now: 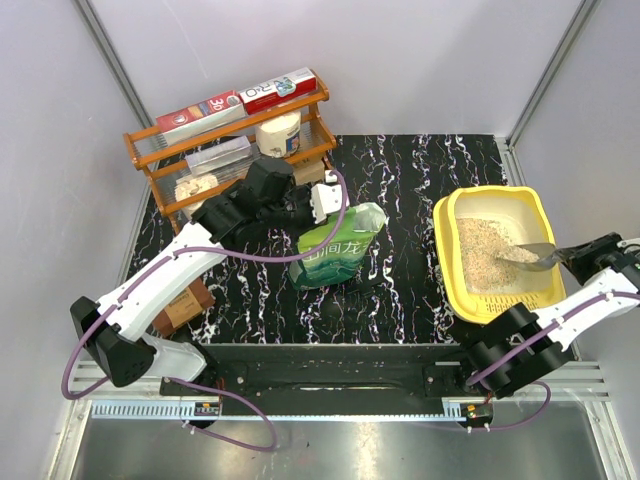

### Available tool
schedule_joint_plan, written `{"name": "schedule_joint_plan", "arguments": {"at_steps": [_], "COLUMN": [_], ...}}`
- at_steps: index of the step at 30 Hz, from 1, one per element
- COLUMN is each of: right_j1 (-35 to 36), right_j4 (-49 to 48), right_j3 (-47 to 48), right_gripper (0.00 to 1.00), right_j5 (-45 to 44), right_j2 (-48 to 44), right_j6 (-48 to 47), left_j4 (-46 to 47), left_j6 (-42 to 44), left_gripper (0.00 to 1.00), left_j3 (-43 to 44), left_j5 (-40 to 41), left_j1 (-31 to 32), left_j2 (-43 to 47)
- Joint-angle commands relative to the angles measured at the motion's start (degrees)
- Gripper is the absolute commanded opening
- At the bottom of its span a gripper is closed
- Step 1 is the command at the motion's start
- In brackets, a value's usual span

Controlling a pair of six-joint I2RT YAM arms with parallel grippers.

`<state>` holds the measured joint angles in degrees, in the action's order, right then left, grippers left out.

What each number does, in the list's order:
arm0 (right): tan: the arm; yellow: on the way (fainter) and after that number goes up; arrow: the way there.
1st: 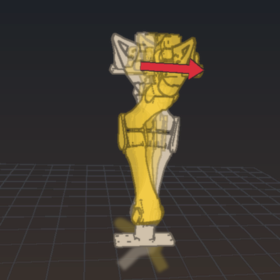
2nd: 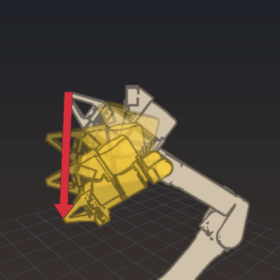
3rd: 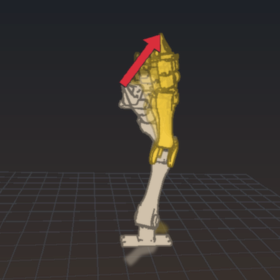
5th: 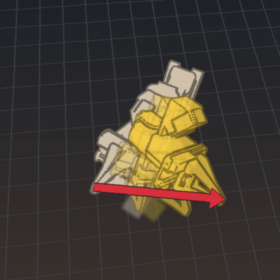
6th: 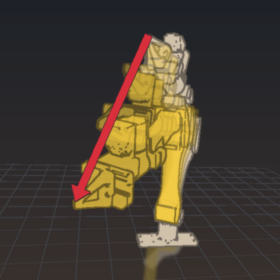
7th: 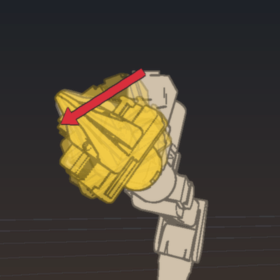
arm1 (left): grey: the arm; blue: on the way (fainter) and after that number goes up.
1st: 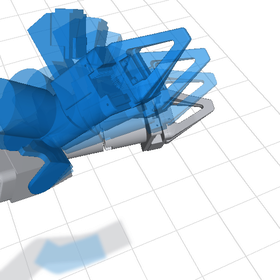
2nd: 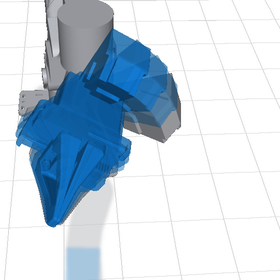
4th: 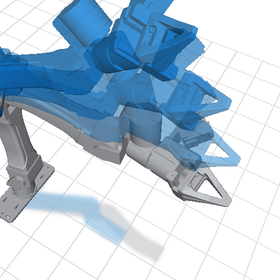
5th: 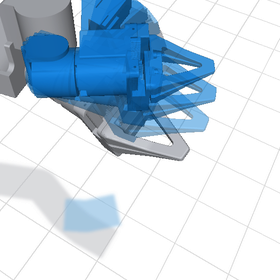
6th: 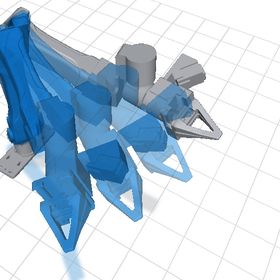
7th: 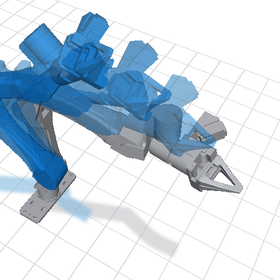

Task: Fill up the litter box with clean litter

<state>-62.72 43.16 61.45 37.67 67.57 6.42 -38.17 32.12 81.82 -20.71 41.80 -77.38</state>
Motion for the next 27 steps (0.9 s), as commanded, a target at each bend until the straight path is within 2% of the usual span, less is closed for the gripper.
{"name": "schedule_joint_plan", "arguments": {"at_steps": [1, 7, 16, 22, 27], "right_j1": [0.93, 3.83, 10.76, 17.36, 24.13], "right_j4": [3.42, 4.83, 4.92, 4.66, 4.83], "right_j3": [4.64, 7.8, 12.37, 14.92, 22.02], "right_gripper": [0.0, 0.0, 0.0, 0.0, 0.0], "right_j5": [-4.36, -7.7, -10.42, -15.68, -16.85], "right_j2": [-1.21, -1.3, -1.3, -2.27, -3.5], "right_j6": [-6.15, -13.87, -19.07, -19.69, -16.09], "left_j4": [6.36, 6.97, 8.03, 8.47, 8.55], "left_j6": [-1.0, -1.18, -1.27, -1.18, -0.48], "left_gripper": [0.0, 0.0, 0.0, 0.0, 0.0], "left_j3": [0.09, -0.08, -0.79, -1.4, -2.19], "left_j5": [-4.07, -4.51, -4.69, -4.43, -3.46], "left_j1": [0.65, 0.65, 0.56, 0.65, 0.65], "left_j2": [2.06, 1.89, 1.71, 1.97, 2.59]}}
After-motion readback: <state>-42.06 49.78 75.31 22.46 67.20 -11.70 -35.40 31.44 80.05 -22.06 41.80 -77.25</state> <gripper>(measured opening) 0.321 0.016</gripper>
